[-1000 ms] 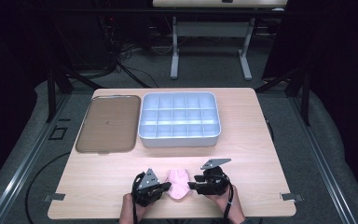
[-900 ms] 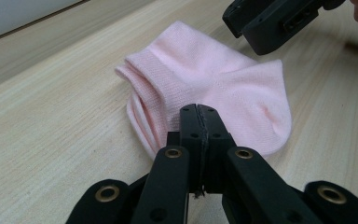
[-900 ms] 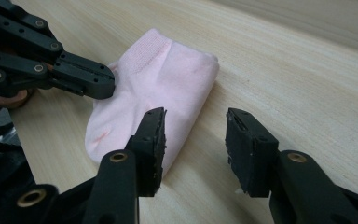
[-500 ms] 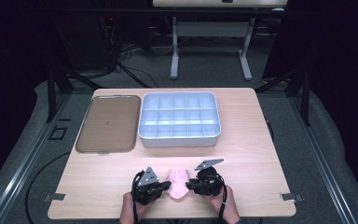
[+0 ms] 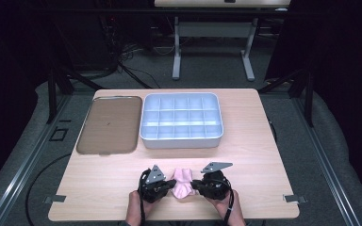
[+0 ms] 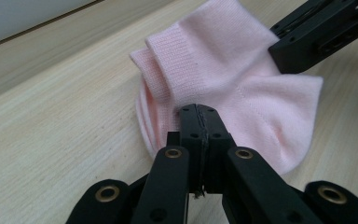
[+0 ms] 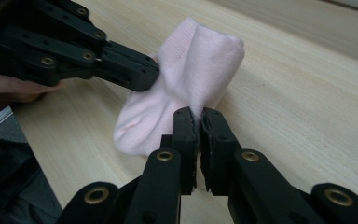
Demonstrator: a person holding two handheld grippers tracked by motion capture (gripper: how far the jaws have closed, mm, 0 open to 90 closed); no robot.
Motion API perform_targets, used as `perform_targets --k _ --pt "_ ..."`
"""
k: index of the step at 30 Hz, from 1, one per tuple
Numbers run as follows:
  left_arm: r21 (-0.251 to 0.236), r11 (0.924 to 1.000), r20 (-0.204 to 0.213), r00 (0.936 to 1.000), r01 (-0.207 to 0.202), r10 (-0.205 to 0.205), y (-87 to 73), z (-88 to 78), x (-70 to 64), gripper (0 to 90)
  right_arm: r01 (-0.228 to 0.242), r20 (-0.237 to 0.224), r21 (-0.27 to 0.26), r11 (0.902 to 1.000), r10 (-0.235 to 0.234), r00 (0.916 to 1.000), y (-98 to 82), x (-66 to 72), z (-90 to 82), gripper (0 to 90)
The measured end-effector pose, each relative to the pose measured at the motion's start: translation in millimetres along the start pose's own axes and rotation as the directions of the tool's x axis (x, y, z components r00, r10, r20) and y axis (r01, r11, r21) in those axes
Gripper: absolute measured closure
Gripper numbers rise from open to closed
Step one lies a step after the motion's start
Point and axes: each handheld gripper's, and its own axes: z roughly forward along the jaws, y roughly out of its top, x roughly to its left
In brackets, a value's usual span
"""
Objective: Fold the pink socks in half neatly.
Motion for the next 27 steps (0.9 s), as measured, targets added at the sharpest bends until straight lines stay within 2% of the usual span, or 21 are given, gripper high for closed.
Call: perform_targets --k 1,6,12,14,18,24,27 --pt "0.002 1.0000 0.000 1.0000 0.000 0.000 1.9 2.5 -0.7 89.3 0.018 0.018 0.001 0.9998 -0.018 0.9997 3.3 4.2 -3.3 85.0" --pt "0.001 1.0000 0.023 0.9997 0.004 -0.004 4.3 6.5 0.6 89.4 0.045 0.033 0.003 0.9990 -0.045 0.9984 13.3 10.7 -5.2 85.0" --pt "0.008 1.0000 0.042 0.9991 -0.002 0.001 6.1 10.1 0.7 89.4 0.073 0.037 0.002 0.9973 -0.073 0.9966 21.4 16.9 1.9 84.9" --pt "0.009 0.9999 0.038 0.9992 -0.012 0.012 7.0 11.5 0.3 89.5 0.094 0.033 0.018 0.9954 -0.094 0.9950 25.5 20.9 8.9 85.0" --pt "0.008 0.9997 0.029 0.9994 -0.021 0.021 7.0 10.9 -0.8 89.3 0.096 0.032 0.031 0.9949 -0.097 0.9948 25.6 21.8 16.5 85.0" --pt "-0.010 0.9999 0.021 0.9997 -0.010 0.011 7.4 -1.2 0.0 84.9 0.082 0.033 0.034 0.9960 -0.084 0.9960 23.5 17.6 13.4 85.1" --pt "-0.051 0.9987 -0.007 1.0000 0.007 -0.007 6.6 -15.1 3.4 85.0 0.080 0.035 0.036 0.9961 -0.082 0.9961 22.6 16.9 12.1 85.0"
